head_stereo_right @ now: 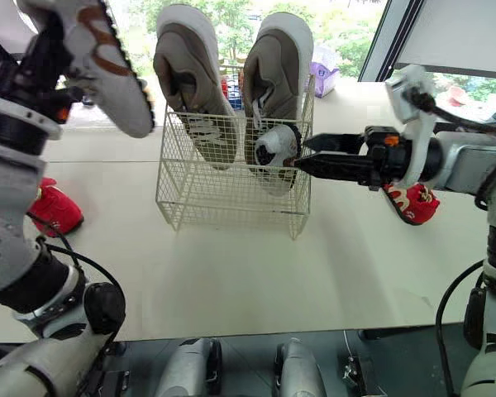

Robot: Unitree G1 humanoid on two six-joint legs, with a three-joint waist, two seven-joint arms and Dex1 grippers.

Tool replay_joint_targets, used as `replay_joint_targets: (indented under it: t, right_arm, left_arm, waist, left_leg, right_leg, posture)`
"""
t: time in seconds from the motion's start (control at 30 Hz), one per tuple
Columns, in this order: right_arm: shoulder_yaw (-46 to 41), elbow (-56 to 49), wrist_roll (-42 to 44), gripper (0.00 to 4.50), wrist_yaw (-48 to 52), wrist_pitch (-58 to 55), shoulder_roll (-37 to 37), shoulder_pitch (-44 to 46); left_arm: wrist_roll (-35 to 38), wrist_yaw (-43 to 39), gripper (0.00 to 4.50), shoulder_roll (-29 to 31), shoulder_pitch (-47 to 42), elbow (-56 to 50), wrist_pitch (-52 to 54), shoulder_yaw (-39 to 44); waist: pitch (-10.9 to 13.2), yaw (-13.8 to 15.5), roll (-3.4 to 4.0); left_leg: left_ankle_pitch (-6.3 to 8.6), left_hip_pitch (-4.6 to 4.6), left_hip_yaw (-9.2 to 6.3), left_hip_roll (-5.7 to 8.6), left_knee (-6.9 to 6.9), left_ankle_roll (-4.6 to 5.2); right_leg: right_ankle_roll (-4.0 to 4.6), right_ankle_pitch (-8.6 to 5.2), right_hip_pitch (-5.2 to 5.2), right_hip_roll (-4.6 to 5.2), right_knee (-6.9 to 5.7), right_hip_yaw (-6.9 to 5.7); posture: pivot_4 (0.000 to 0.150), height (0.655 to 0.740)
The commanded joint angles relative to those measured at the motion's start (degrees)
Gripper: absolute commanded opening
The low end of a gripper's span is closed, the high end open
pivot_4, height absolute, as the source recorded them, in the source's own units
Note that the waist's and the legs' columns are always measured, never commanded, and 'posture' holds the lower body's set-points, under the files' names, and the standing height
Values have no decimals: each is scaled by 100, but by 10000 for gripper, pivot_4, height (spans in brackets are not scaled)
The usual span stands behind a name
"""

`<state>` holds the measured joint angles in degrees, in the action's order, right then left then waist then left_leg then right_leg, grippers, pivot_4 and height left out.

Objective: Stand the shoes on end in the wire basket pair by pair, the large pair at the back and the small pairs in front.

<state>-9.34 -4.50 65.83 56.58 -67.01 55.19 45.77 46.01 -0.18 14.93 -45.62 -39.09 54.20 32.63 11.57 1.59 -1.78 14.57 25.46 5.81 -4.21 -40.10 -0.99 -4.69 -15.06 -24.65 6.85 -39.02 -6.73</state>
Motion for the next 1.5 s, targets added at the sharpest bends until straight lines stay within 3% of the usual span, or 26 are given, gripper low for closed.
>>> replay_joint_targets:
  t: [0.03, 0.33, 0.43, 0.6, 0.83, 1.17, 1.33, 1.37, 1.5]
  right_arm:
    - [28, -368, -38, 45000, 238, -91, 172, 56]
    - [-337, -984, 243, 45000, -166, -365, 131, -380]
    - [-520, -1105, 353, 45000, -379, -394, 79, -592]
    - [-676, -1196, 524, 45000, -711, -366, -35, -708]
    - [-792, -1359, 693, 45000, -1011, -294, -131, -872]
    - [-676, -1347, 644, 45000, -1146, -56, -334, -940]
    - [-588, -1387, 577, 45000, -1126, 38, -393, -1003]
    - [-591, -1395, 579, 45000, -1123, 42, -394, -1019]
    - [-592, -1421, 513, 45000, -1044, 30, -313, -1135]
  left_arm:
    - [-97, -189, 442, -71, 311, -112, -535, -602]
    - [-1217, -604, 442, -232, 890, 485, -2102, -1843]
    - [-1938, -783, 442, -234, 886, 832, -2945, -2331]
    - [-2249, -940, 442, -314, 807, 1202, -3448, -2611]
    - [-3233, -948, 442, -419, 1511, 1612, -4344, -3194]
    - [-3334, -927, 442, -601, 2382, 1835, -4468, -3153]
    - [-2871, -1015, 442, -605, 2587, 1533, -3983, -3018]
    - [-2764, -1022, 8120, -583, 2616, 1439, -3865, -2959]
    - [-1793, -1058, 25565, -303, 2899, 816, -2779, -2475]
  waist:
    - [-1, -1, 1]
    - [0, 63, 2]
    - [-1, 78, 2]
    - [0, 68, 2]
    - [-3, 79, 4]
    - [-9, 62, 14]
    - [-9, 54, 14]
    - [-9, 54, 14]
    - [-9, 53, 15]
  left_leg:
    - [-11, -3, 1, 0, 2, -19]
    - [3, 1, 0, -2, 3, 5]
    - [4, 2, 0, -2, 2, 7]
    - [5, 3, 0, -1, 2, 9]
    - [7, 2, 0, -2, 2, 13]
    - [9, -1, -1, -5, 2, 16]
    - [12, 3, 2, -6, 5, 21]
    - [13, 4, 2, -7, 6, 21]
    - [13, 3, 2, -9, 6, 22]
  right_leg:
    - [0, 0, 0, 0, 0, 0]
    - [1, 0, -4, -4, 0, -1]
    - [1, 0, -2, -4, 3, -2]
    - [1, 0, -3, -4, 4, -2]
    - [1, 0, -1, -3, 5, -3]
    - [1, 0, 0, -3, 5, -3]
    - [1, -1, -5, -3, 8, -2]
    - [1, -1, -5, -3, 10, -3]
    - [1, -1, -5, -3, 10, -3]
  posture:
    - [1500, 6938]
    - [1500, 6938]
    - [1500, 6938]
    - [1500, 6938]
    - [1500, 6938]
    - [1500, 6938]
    - [1500, 6938]
    - [1500, 6938]
    - [1500, 6938]
